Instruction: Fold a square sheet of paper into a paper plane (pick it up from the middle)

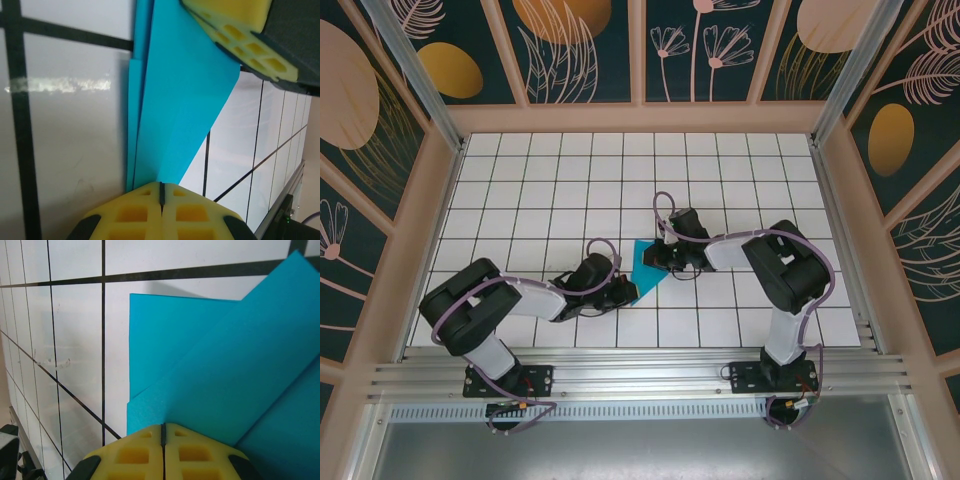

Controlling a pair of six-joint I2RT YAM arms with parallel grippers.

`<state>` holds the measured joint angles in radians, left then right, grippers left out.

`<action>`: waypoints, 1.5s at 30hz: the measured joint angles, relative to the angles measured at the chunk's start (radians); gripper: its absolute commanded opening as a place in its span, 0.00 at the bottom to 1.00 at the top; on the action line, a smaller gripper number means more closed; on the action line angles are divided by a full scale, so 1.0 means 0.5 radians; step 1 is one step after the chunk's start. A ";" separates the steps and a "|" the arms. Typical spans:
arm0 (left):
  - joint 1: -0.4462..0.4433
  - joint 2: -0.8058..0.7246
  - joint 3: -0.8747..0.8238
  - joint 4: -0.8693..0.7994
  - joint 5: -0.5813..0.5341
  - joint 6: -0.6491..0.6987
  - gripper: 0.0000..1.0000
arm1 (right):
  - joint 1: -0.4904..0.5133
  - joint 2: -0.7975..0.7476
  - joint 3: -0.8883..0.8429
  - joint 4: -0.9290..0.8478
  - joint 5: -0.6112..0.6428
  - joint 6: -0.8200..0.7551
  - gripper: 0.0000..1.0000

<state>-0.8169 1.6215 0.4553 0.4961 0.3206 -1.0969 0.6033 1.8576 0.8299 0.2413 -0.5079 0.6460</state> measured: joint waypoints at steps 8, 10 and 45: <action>0.000 -0.040 -0.018 -0.065 0.035 0.060 0.05 | 0.002 -0.002 -0.004 0.008 0.008 0.021 0.07; 0.000 -0.056 -0.029 -0.074 0.041 0.062 0.05 | 0.002 -0.002 -0.004 0.008 0.008 0.024 0.07; -0.013 -0.582 0.193 -0.732 -0.455 0.053 0.14 | 0.034 0.055 -0.046 0.279 0.059 0.191 0.07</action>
<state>-0.8234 1.3304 0.5518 0.1303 0.0929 -1.0702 0.6205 1.8851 0.8070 0.3809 -0.4786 0.7414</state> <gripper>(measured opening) 0.131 0.076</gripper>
